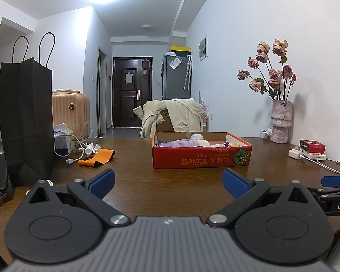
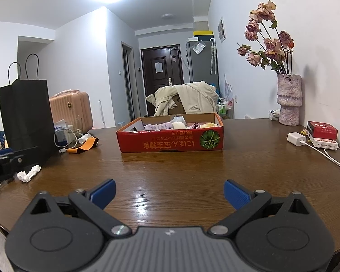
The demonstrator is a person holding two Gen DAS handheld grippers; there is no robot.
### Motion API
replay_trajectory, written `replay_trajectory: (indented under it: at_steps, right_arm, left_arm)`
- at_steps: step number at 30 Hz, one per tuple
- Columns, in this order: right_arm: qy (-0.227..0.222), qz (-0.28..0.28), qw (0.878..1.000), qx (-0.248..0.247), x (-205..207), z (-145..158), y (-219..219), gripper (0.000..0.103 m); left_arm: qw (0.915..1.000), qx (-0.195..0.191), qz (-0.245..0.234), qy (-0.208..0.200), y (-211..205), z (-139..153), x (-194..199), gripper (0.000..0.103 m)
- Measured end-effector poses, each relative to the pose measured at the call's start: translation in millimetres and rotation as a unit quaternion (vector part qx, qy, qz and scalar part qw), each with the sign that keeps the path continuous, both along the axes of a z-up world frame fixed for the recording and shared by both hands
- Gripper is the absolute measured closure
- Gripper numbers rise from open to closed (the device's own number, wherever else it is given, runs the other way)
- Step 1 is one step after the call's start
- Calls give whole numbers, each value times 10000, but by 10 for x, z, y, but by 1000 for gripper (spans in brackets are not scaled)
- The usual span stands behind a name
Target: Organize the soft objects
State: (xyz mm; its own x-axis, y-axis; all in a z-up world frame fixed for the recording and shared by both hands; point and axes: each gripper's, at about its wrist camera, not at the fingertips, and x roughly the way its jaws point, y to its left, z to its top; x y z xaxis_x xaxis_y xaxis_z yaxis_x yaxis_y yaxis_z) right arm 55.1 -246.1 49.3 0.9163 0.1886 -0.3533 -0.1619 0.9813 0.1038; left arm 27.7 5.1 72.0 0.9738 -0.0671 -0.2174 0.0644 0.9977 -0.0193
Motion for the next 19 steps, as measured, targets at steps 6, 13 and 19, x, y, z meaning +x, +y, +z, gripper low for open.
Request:
replay_trajectory:
  at_steps: [6,13,19]
  right_arm:
    - [14,-22,10000,-3,-7,3,5,1]
    - [4,-18,10000,-12,-4,-3,7,1]
    - [-3,-17,10000,0,6,0,18,1]
  left_arm:
    - [10000,4,-6,-7,4,6,1,0]
    - [10000,-13,21,-31,-5,11,-4,0]
    - [9999,-16,17,-113,-10,5,-11,0]
